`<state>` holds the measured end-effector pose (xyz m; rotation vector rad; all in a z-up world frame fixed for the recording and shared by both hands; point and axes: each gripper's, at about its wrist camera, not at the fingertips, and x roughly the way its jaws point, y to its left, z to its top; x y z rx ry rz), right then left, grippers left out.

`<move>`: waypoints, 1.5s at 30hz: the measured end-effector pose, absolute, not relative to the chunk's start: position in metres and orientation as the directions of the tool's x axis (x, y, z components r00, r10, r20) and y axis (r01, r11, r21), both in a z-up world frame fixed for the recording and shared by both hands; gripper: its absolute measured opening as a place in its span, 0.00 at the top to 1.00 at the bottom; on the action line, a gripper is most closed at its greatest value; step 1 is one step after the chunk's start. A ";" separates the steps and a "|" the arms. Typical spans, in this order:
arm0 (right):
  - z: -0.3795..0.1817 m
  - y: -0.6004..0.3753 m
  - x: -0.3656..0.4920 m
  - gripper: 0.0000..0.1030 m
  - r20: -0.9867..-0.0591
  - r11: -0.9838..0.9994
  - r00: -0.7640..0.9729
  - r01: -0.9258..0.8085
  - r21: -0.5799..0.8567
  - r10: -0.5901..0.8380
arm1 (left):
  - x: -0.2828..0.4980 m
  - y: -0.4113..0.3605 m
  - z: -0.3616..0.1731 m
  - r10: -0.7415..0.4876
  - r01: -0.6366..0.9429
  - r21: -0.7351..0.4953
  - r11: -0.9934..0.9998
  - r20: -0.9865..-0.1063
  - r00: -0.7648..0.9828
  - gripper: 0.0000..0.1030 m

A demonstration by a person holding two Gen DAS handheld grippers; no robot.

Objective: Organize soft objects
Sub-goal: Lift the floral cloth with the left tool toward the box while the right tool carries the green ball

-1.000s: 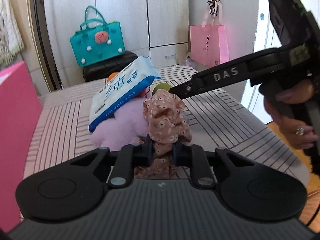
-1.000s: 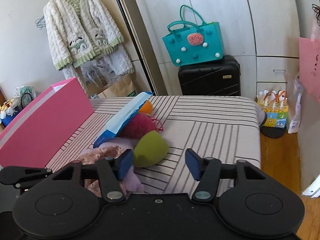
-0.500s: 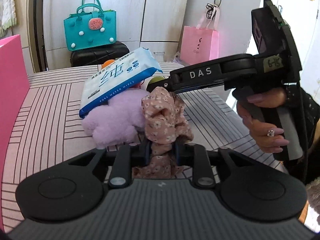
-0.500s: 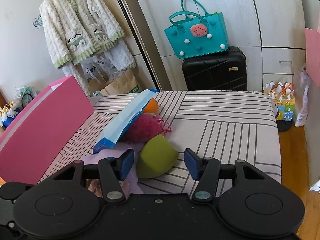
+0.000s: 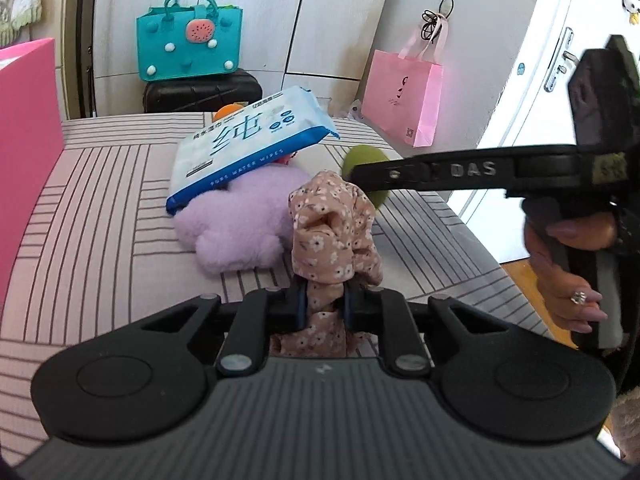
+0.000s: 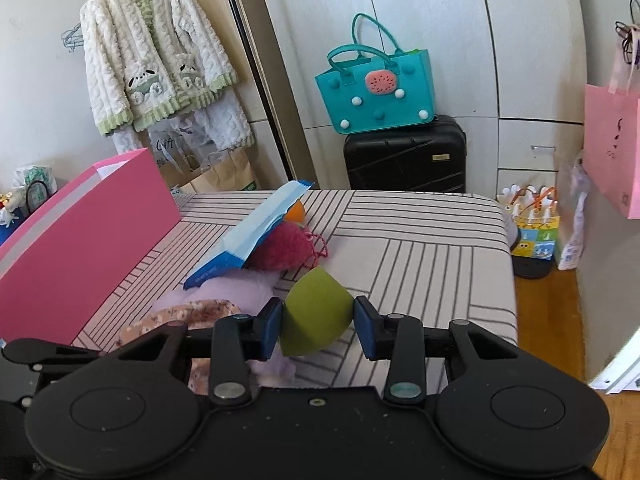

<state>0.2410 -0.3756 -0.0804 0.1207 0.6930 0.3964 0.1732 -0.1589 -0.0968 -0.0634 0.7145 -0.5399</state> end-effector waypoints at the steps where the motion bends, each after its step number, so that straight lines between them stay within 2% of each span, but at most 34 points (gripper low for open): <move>1: -0.080 -0.376 0.238 0.57 -0.603 0.921 0.697 -0.310 0.234 0.388 | 0.172 -0.158 -0.097 -0.490 0.446 -0.239 0.863 -0.609 0.623 0.86; 13: -0.076 -0.373 0.195 0.57 -0.652 0.923 0.654 -0.296 0.246 0.384 | 0.159 -0.144 -0.085 -0.528 0.450 -0.305 0.839 -0.653 0.543 0.86; 18: -0.074 -0.366 0.178 0.57 -0.669 0.913 0.622 -0.315 0.261 0.406 | 0.140 -0.138 -0.073 -0.520 0.490 -0.251 0.835 -0.652 0.552 0.86; 31: -0.055 -0.344 0.153 0.56 -0.705 0.879 0.535 -0.369 0.301 0.466 | 0.121 -0.105 -0.051 -0.542 0.547 -0.253 0.798 -0.698 0.469 0.86; 45: -0.040 -0.312 0.134 0.56 -0.702 0.837 0.477 -0.432 0.337 0.529 | 0.111 -0.057 -0.015 -0.493 0.544 -0.180 0.819 -0.704 0.510 0.86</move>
